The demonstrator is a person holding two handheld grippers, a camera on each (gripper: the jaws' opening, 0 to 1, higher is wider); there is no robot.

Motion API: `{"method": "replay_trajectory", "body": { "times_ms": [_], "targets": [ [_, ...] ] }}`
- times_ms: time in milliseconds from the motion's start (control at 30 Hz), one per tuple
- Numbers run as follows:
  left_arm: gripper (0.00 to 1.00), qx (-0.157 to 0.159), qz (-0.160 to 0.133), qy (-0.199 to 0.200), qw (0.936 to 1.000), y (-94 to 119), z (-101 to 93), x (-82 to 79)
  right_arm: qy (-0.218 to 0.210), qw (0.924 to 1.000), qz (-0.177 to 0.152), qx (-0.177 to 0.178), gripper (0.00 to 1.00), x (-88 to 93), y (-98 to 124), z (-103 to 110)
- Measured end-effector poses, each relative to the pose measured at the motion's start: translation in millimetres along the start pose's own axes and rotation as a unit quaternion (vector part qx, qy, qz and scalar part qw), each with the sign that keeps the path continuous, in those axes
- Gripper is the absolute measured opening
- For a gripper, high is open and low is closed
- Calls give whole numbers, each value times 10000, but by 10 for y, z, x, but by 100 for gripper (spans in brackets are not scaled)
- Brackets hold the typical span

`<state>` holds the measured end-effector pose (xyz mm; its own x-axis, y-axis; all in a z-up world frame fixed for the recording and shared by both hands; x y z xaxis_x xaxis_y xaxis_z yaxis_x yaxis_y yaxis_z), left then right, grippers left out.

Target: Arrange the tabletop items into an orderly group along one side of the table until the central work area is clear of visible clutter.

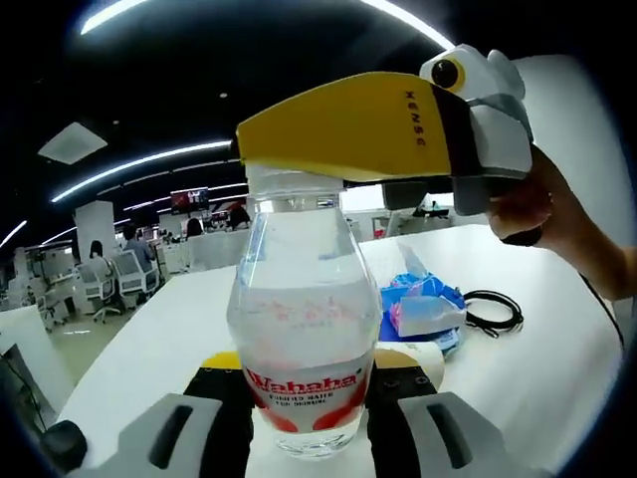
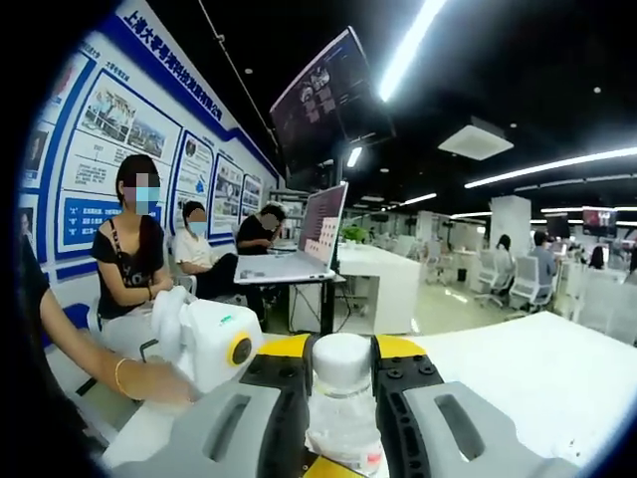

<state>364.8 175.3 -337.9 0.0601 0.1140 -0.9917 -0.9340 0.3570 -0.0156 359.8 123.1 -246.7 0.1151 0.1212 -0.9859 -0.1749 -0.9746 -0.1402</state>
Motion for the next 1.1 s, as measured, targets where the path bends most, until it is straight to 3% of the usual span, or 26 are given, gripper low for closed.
{"method": "replay_trajectory", "body": {
  "times_ms": [233,467,600,667,700,800,1100],
  "targets": [
    [42,-88,53,54,9999,-254,75,50,65,9999,88,75,21,55,-50,-236],
    [42,-120,230,-239,9994,-408,104,137,-32,9997,177,164,21,158,-21,-421],
    [42,-111,261,-42,9996,-502,97,208,-123,9994,233,202,21,243,-20,-522],
    [42,-113,277,-48,9995,-530,82,231,-156,9993,291,196,21,276,-5,-553],
    [42,-123,135,21,9998,-562,80,212,-233,9993,224,204,21,274,17,-568],
    [42,-109,300,-44,9995,-565,45,219,-289,9991,186,247,21,273,39,-610],
    [42,-73,277,146,9995,-629,-54,213,-226,9989,298,295,21,248,103,-628]
  ]
}}
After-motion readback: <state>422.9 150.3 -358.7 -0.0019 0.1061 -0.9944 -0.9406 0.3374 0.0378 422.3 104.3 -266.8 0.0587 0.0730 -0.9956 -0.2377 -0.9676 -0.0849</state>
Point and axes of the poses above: the point that each gripper's makers call its tool centre point, and the gripper's own axes: y roughly backward along the fingers, z roughly to its left, x roughly out of its underside, the point moved 5 cm from there along y, roughly backward along the fingers, and after that the axes turned 11 degrees about -z, right-handed, at the moved point
